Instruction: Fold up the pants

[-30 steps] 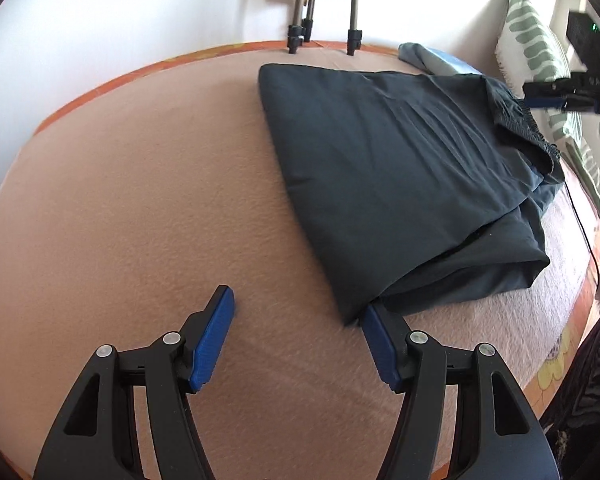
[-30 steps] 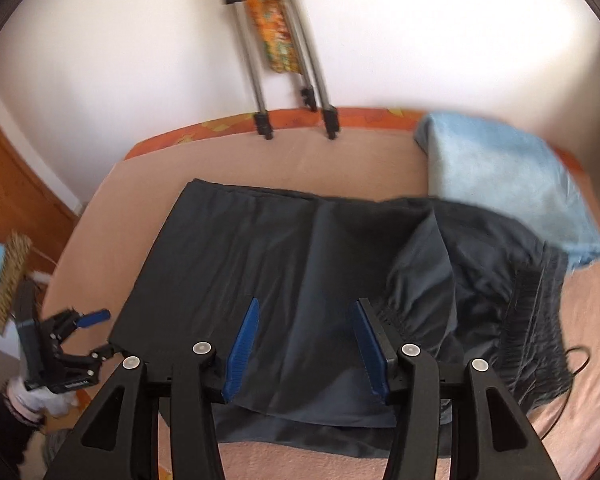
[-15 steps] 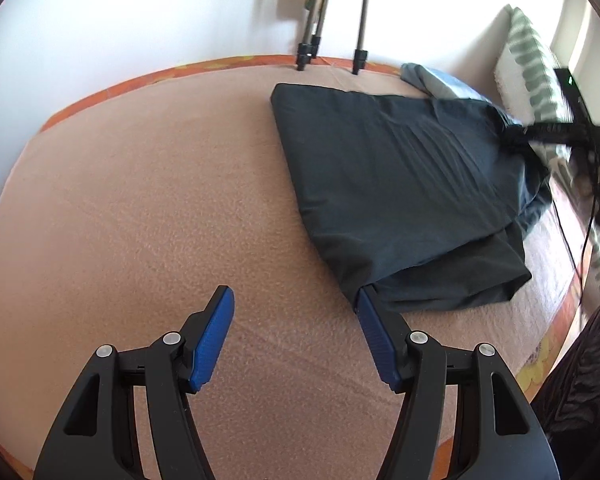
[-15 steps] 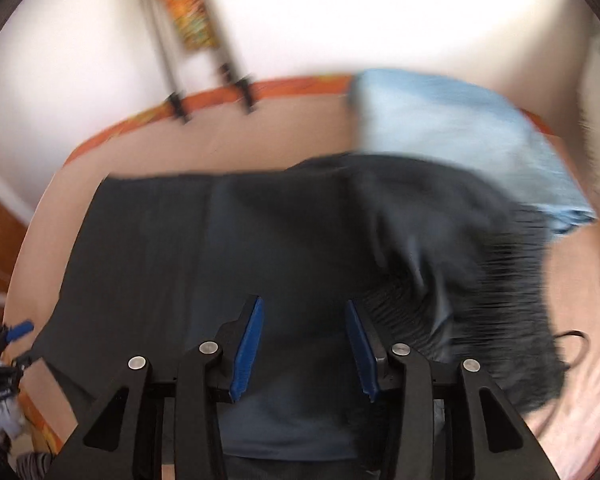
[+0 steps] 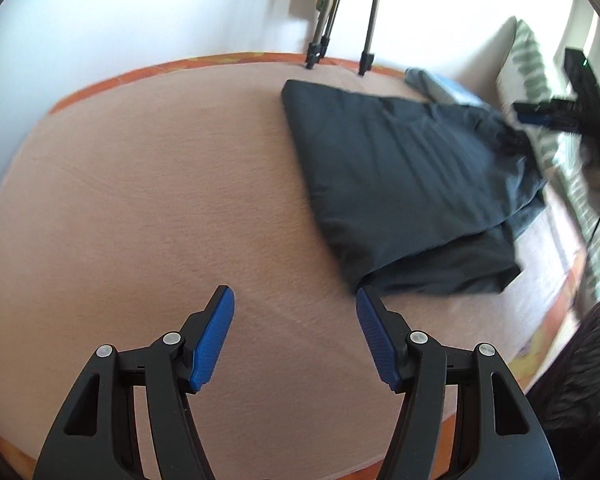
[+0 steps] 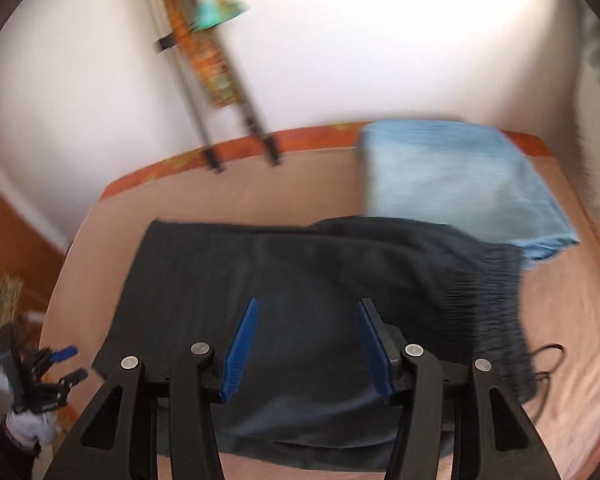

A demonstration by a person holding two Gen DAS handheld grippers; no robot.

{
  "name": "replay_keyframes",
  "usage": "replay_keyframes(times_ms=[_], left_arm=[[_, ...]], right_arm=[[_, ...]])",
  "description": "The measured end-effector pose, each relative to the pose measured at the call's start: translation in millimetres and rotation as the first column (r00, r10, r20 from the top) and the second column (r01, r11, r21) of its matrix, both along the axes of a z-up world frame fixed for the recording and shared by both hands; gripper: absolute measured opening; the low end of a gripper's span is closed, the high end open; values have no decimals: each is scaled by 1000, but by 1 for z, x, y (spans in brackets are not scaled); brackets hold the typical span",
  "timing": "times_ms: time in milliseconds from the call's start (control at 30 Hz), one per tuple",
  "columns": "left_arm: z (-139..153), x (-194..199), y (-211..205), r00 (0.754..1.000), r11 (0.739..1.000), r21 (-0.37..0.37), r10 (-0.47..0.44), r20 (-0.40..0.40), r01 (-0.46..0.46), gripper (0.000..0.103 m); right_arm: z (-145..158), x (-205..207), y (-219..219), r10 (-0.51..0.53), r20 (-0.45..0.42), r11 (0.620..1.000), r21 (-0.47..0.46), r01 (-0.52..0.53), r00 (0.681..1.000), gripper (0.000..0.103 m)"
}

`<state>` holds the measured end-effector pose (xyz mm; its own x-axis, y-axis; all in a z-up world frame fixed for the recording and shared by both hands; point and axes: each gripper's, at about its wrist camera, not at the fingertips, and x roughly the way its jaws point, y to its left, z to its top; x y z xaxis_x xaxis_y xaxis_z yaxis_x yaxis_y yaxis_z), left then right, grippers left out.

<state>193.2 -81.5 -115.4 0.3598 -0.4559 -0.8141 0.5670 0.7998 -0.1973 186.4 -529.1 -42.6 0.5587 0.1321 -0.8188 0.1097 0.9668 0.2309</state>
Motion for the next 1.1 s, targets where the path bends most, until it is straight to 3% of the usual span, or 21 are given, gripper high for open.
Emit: replay_keyframes(times_ms=[233,400,567,667,867,1100], left_arm=[[-13,20,-13,988,987,-156,20,-151,-43,63],[-20,26,-20,982,977,-200,41,-182,-78,63],[-20,26,-23,986,975,-214,26,-164,-61,63],[-21,24,-26,987,973,-225,11,-162,-47,63],[-20,18,-31,988,971,-237,-14,-153,-23,63],[-20,21,-33,989,970,-241,-7,-150,-30,63]], right_arm=[[-8,49,105,211,-55,975,89,-206,976,59],[-29,96,168,276,-126,960,89,-267,953,61],[-60,145,208,254,-225,967,92,-239,941,61],[-75,162,228,226,-265,973,9,-233,937,61],[-100,190,239,142,-352,984,-53,-171,925,60],[-107,210,265,133,-410,958,-180,-223,902,61]])
